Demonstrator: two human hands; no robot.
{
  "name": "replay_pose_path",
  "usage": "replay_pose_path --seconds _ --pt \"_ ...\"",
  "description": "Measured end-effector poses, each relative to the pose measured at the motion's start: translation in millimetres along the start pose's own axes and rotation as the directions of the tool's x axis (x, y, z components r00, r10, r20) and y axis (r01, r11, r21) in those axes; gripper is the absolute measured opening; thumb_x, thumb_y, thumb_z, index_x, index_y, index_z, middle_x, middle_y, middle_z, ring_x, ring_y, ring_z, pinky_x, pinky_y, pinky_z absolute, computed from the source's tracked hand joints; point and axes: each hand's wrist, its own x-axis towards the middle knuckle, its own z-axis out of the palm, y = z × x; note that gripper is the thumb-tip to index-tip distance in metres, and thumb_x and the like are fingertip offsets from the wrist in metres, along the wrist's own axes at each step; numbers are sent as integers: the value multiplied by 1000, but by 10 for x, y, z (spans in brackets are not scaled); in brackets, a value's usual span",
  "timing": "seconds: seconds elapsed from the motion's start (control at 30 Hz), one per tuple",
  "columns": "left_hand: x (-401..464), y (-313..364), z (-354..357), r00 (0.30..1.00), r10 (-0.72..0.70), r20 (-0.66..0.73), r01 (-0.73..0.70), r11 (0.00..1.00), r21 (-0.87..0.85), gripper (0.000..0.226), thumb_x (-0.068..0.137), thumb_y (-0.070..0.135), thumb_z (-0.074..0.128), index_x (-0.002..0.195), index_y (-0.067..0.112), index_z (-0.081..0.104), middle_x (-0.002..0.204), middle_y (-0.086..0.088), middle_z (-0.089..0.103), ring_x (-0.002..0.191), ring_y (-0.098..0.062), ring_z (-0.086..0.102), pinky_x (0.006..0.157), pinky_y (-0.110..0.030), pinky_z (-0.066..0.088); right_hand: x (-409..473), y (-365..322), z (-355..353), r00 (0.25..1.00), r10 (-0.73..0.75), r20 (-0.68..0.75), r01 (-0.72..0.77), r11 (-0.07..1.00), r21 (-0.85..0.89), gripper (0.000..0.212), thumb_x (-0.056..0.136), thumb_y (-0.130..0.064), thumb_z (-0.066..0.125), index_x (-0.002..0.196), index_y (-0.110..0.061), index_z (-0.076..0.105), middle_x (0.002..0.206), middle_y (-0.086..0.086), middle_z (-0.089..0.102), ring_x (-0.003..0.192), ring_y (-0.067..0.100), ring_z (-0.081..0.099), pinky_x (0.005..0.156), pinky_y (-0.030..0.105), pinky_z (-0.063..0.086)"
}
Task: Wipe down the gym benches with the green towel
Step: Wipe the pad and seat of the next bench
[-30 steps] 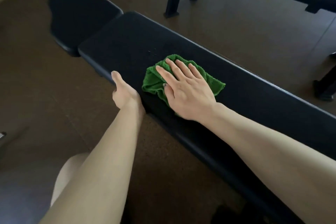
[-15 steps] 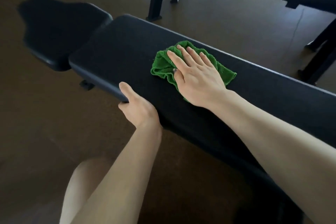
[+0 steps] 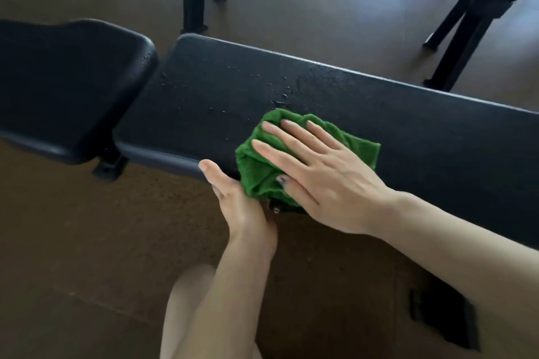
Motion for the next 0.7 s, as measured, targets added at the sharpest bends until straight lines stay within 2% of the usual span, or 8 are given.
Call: replay_pose_path --seconds 0.1,0.17,0.3,0.4,0.5,0.57,0.7 --pt "73 111 -114 990 -1 141 12 997 -82 82 98 78 13 142 29 61 138 -1 67 128 -21 62 109 -42 47 425 -232 19 998 17 -63 -16 1000 9 58 110 -45 19 167 -32 14 175 -1 12 162 25 8 130 49 10" --pt "105 176 -121 982 -21 187 52 985 -162 82 98 77 10 139 31 64 139 -3 67 132 -25 60 113 -46 44 539 -327 34 995 47 -92 -46 999 12 59 109 -46 17 167 -31 16 175 1 14 162 26 10 130 49 12" --pt "89 185 -133 988 -28 153 57 981 -186 81 97 78 15 134 28 68 135 -7 69 127 -29 63 113 -49 45 351 -328 52 996 21 -91 -23 1000 -15 59 111 -45 20 167 -30 11 175 2 10 162 25 6 131 48 11" --pt "22 264 -106 989 -95 114 113 980 -165 81 95 80 26 136 21 62 132 -13 68 120 -34 66 109 -50 49 -111 -63 48 998 -24 -49 20 996 -82 59 112 -44 23 167 -33 4 176 -1 4 162 21 0 131 46 10" --pt "-51 291 -63 992 -126 24 128 976 -176 72 96 77 37 136 22 59 128 -11 69 112 -33 68 104 -50 53 -537 163 35 1000 8 -14 -10 993 -114 60 111 -45 22 167 -33 1 176 -2 3 162 20 -1 130 47 13" --pt "-77 281 -47 993 -119 8 118 976 -185 71 96 77 36 136 23 61 126 -10 71 110 -32 70 102 -49 54 -579 187 35 1000 3 4 -3 994 -114 60 111 -46 21 167 -32 2 176 -1 4 162 21 1 130 49 15" --pt "-56 243 -62 996 -82 43 88 983 -164 75 98 76 25 135 24 65 128 -8 72 117 -30 68 108 -48 49 -53 37 8 993 -117 -3 116 991 -66 59 112 -46 20 167 -33 7 176 -2 7 162 22 3 131 47 11"
